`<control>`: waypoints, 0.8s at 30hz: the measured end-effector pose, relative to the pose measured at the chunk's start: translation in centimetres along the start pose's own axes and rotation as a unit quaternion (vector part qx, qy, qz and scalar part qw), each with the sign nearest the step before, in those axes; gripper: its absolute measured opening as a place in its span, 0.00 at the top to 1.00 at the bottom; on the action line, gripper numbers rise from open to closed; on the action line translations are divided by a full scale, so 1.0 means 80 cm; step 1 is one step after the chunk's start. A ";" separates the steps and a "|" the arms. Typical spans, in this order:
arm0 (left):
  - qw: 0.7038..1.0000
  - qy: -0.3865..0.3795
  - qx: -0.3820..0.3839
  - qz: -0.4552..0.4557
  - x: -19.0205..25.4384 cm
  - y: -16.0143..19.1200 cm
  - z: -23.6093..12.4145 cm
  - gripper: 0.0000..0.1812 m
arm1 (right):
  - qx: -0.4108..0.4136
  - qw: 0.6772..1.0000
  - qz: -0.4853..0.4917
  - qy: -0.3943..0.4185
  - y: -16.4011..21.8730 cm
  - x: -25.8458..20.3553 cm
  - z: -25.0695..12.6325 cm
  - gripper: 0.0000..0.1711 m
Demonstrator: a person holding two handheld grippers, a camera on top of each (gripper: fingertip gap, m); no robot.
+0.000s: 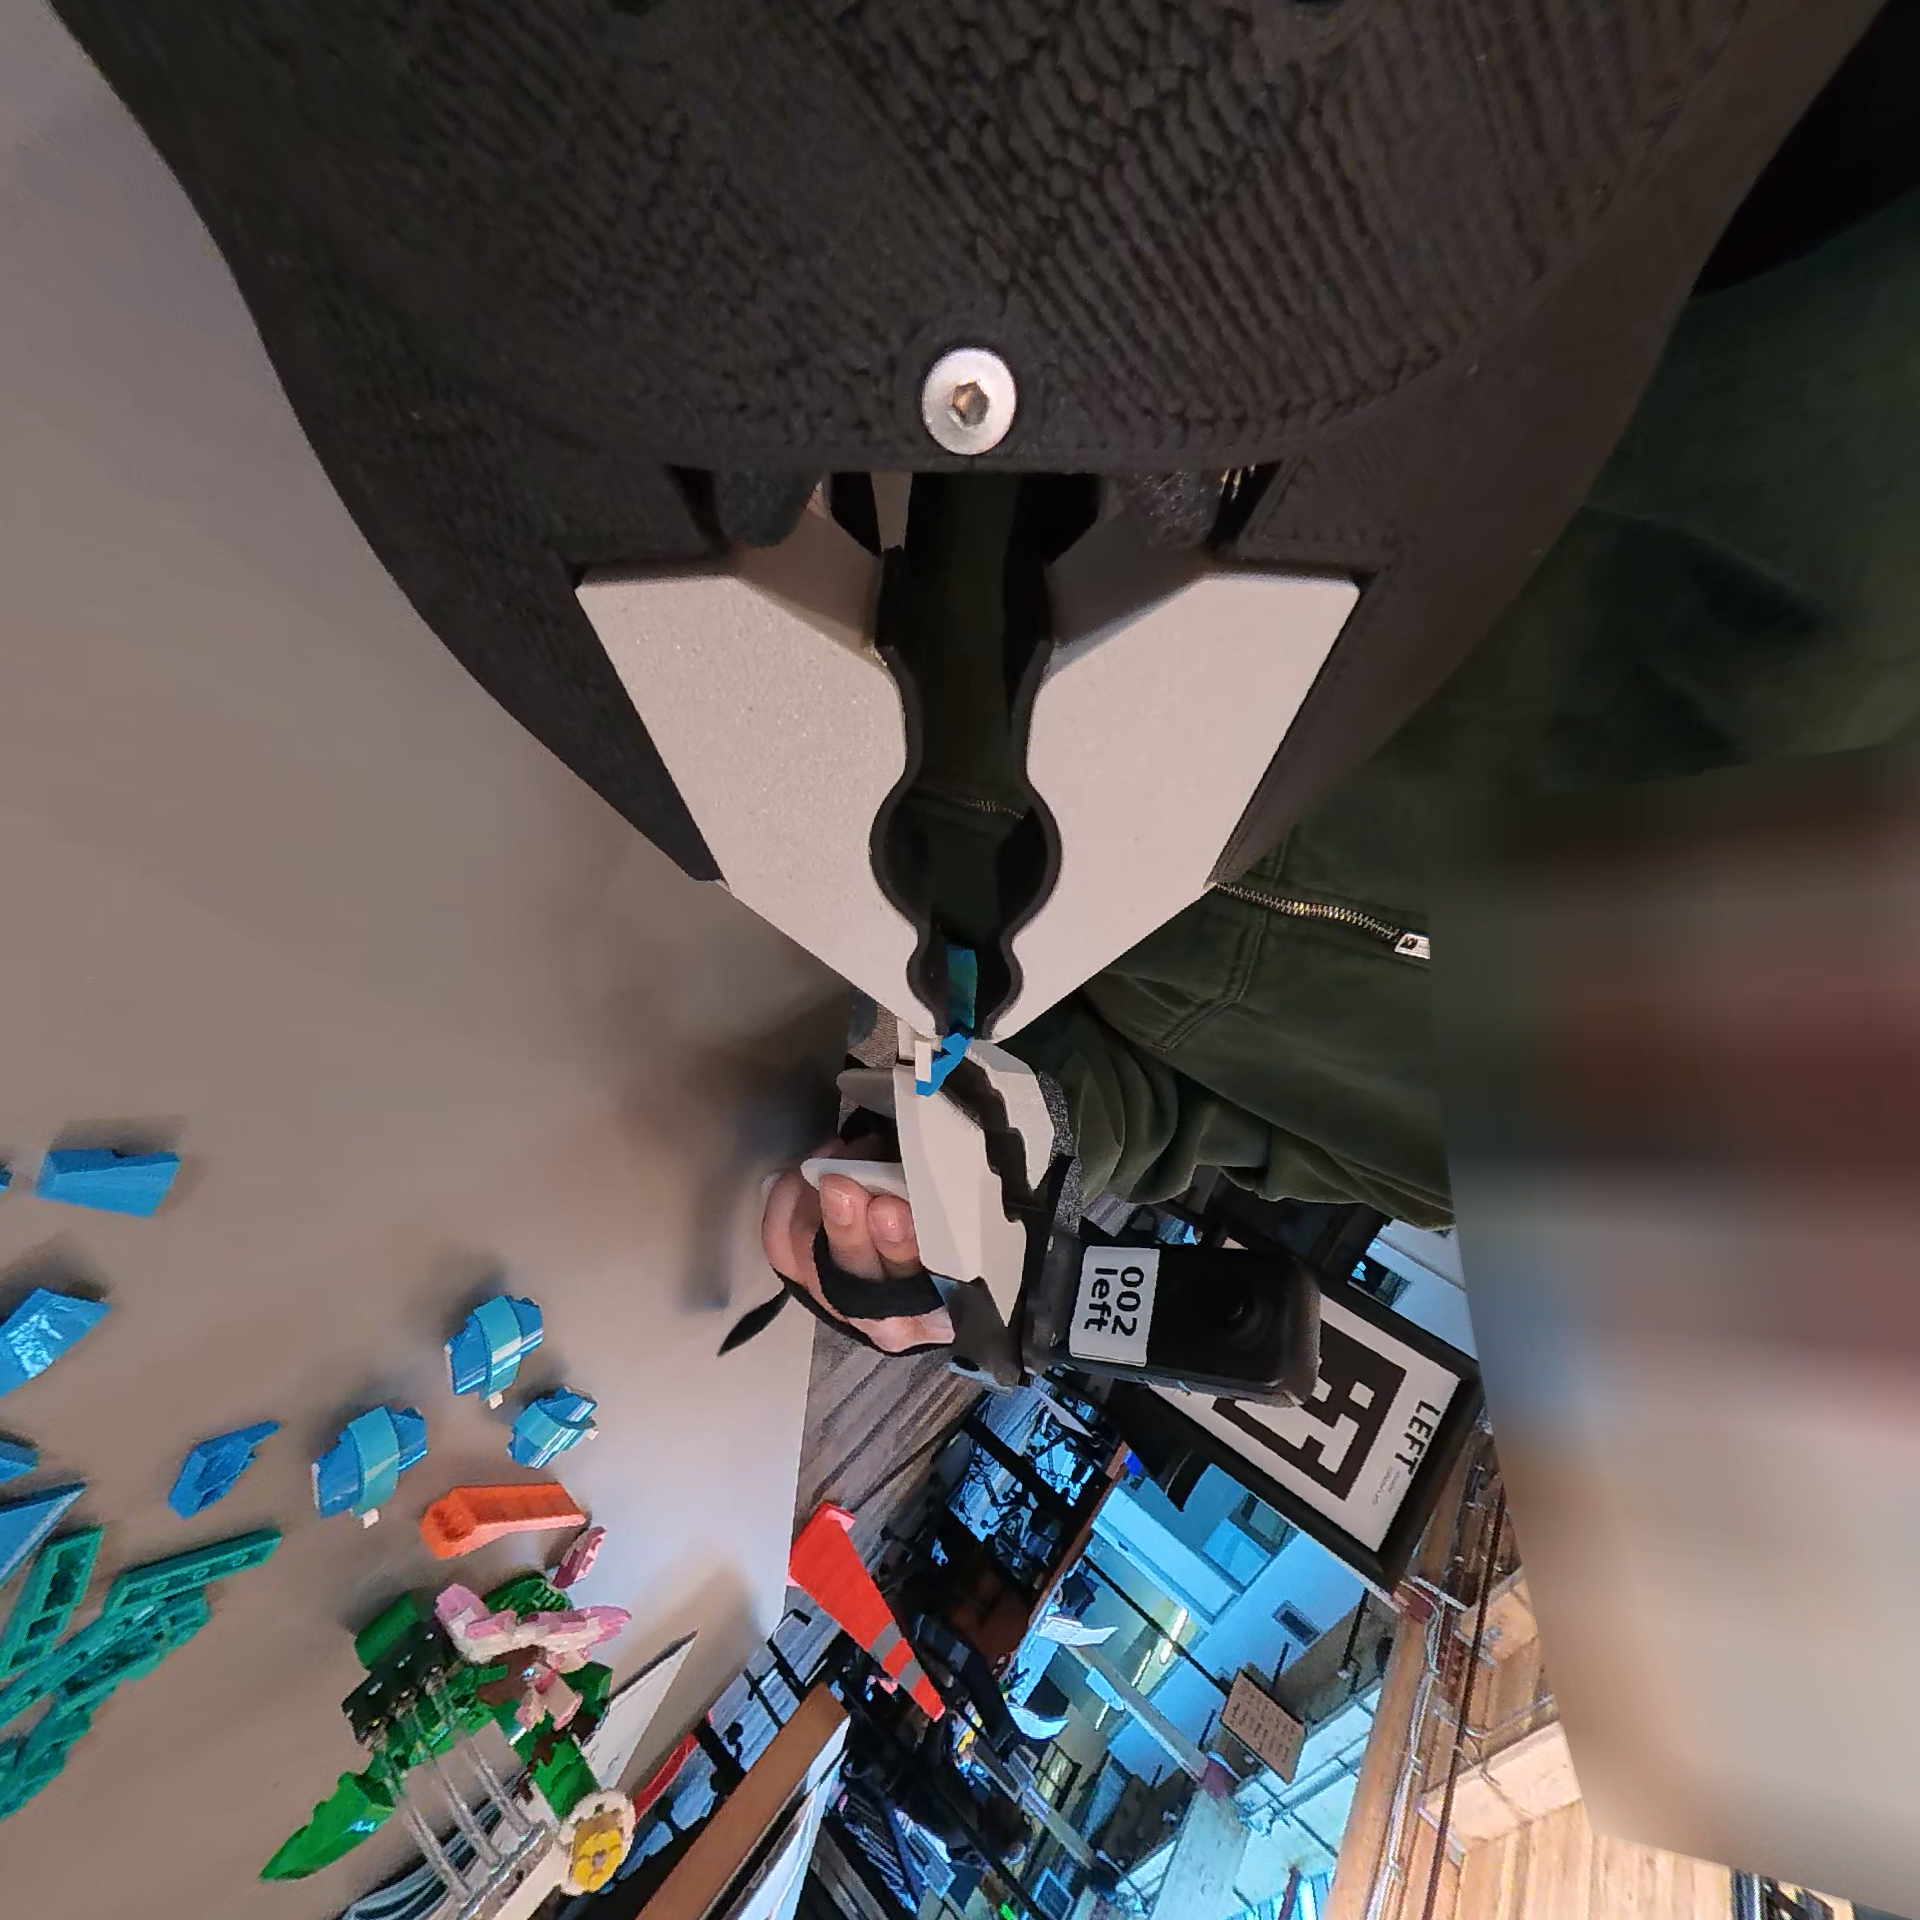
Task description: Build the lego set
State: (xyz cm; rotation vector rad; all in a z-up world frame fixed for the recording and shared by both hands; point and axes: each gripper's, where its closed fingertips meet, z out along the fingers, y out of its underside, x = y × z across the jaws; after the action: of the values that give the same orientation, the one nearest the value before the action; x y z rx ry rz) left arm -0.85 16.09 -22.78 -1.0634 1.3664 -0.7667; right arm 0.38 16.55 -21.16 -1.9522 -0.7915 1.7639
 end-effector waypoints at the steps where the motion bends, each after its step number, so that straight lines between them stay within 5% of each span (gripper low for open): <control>1: 1.000 -0.001 0.000 0.000 0.000 0.000 0.000 0.97 | 0.000 1.000 0.000 0.000 0.000 0.000 0.000 0.98; 9: 1.000 0.000 -0.030 -0.006 -0.004 0.016 0.000 0.97 | -0.007 1.000 -0.007 0.017 0.000 0.013 -0.008 1.00; 14: 0.992 0.002 -0.120 -0.033 -0.011 0.058 0.000 0.97 | -0.006 0.990 -0.027 0.135 -0.009 0.085 -0.036 1.00; 21: 0.981 -0.004 -0.191 -0.042 -0.014 0.088 -0.002 0.97 | 0.022 0.944 -0.201 0.261 -0.045 0.141 -0.036 0.96; 24: 0.979 0.000 -0.197 -0.048 -0.013 0.090 -0.002 0.97 | -0.038 0.916 -0.283 0.281 -0.049 0.153 -0.019 0.95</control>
State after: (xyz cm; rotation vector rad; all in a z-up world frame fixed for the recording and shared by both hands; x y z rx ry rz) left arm -2.22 19.71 -28.95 -1.4465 1.5133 -0.5745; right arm 1.92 27.52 -27.85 -1.8695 -1.0688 0.7918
